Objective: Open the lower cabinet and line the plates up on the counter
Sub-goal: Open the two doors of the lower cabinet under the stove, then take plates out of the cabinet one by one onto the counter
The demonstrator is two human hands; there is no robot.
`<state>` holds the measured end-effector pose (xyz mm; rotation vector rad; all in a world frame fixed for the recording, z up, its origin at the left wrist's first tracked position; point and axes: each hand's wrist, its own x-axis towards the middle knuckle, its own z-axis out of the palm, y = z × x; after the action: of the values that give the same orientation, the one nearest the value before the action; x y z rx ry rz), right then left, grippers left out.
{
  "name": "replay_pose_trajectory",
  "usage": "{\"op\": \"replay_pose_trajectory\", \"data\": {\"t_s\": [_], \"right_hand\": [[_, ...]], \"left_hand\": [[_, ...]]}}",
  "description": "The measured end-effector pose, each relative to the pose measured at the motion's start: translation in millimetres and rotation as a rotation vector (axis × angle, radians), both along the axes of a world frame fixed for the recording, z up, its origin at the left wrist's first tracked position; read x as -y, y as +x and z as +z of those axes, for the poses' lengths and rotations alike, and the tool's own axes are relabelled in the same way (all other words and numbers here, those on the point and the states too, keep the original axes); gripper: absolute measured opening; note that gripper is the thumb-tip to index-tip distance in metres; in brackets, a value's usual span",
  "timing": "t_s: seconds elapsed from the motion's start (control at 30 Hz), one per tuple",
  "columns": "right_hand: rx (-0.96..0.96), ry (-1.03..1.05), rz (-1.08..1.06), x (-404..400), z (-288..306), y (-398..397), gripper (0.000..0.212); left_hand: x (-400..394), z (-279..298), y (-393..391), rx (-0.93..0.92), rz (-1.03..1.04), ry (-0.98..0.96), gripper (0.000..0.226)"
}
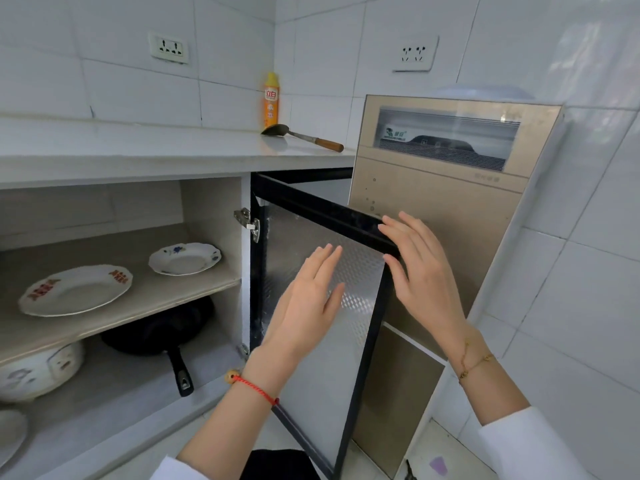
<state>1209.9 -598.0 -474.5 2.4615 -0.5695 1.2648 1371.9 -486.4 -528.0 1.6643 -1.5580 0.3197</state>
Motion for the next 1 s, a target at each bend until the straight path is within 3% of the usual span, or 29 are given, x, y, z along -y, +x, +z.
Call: {"op": "replay_pose_trajectory", "data": {"t_s": [0.53,1.0], "right_hand": [[0.036,0.08,0.441,-78.3,-16.8,130.7,0.041],[-0.087,0.275,0.786,-187.2,-53.3,272.3,0.039]], "left_hand": [[-156.9,7.4,86.1,0.032,0.446,-0.032,0.054],[-322.5,-14.0,156.6,-0.054,0.917,0.008,0.051]]}}
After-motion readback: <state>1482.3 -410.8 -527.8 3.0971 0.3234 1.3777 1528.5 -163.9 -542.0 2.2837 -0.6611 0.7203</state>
